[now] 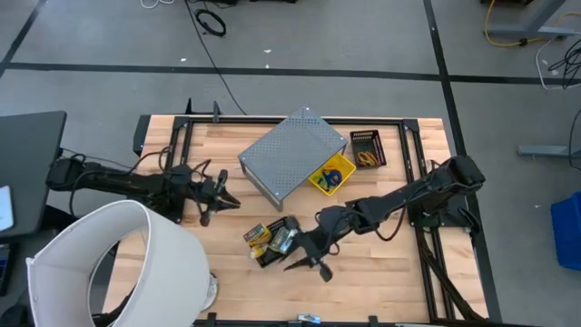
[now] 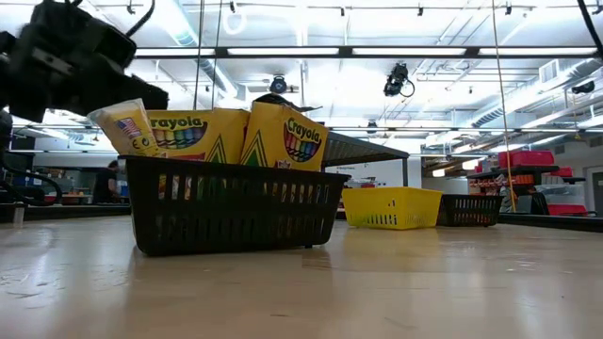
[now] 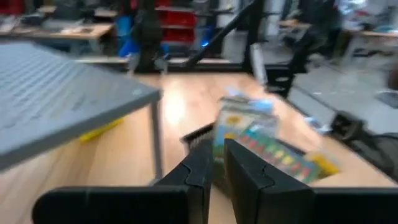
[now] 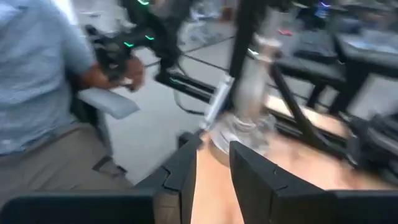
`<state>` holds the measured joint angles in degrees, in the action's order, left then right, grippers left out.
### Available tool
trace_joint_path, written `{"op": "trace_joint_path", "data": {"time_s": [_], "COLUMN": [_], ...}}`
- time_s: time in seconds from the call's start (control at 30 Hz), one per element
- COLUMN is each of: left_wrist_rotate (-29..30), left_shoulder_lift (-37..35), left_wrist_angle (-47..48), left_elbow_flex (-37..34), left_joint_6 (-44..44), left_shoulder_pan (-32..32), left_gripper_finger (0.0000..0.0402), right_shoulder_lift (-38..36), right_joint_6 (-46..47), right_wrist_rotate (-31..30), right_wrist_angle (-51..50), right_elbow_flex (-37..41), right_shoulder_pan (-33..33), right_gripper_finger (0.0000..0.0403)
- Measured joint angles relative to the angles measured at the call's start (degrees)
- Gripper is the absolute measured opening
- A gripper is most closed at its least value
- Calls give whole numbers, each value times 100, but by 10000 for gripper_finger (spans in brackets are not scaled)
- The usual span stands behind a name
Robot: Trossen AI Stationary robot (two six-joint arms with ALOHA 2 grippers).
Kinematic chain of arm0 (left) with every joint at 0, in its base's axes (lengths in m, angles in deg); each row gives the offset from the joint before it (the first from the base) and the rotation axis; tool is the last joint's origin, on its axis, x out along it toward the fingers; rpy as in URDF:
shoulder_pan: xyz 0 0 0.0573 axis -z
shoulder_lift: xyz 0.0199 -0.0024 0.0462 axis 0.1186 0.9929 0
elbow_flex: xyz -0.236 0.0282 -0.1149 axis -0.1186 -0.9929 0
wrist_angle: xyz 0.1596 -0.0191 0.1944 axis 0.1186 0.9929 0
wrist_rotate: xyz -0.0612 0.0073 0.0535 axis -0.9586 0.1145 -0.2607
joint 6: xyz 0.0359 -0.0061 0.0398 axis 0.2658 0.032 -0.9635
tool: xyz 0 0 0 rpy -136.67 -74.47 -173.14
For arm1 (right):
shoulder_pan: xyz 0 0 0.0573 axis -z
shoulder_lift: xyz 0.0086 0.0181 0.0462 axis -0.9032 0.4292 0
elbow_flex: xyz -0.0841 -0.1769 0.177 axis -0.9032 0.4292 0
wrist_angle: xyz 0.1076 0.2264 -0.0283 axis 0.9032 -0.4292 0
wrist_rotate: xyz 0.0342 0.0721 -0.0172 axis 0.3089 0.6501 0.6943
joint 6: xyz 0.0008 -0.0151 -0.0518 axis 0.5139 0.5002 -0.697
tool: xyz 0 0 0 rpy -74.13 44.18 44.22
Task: Pick & Place Office Desk Supplies
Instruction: Move the shelf to the middle top of the table
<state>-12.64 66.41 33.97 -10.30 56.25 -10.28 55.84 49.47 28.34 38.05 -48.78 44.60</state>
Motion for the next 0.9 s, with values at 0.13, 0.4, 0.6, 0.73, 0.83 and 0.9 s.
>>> {"op": "trace_joint_path", "data": {"time_s": [0.13, 0.4, 0.6, 0.73, 0.83, 0.9], "left_wrist_rotate": [-147, 2, 136, 304, 464, 529], "left_shoulder_lift": [-67, -61, -61, -61, -61, -61], "left_wrist_angle": [254, 443, 467, 490, 489, 487], "left_elbow_flex": [1, 1, 1, -1, -1, -1], "left_joint_6": [-23, -34, -38, -69, -76, -82], "left_shoulder_pan": [1, -1, -1, 1, -1, 1], "left_gripper_finger": [48, 48, 48, 48, 48, 48], "right_shoulder_lift": [-416, -1074, -1101, -1094, -1092, -1092], "right_joint_6": [453, 992, 1186, 1006, 757, 549], "right_wrist_rotate": [-902, -3663, -3600, -3080, -2643, -2483], "right_wrist_angle": [377, -477, -1284, -1278, -1256, -1249], "right_elbow_flex": [981, 2656, 2725, 2684, 2517, 2338], "right_shoulder_pan": [146, 307, 1062, 1555, 1709, 1726], "right_gripper_finger": [103, 103, 118, 160, 181, 177]}}
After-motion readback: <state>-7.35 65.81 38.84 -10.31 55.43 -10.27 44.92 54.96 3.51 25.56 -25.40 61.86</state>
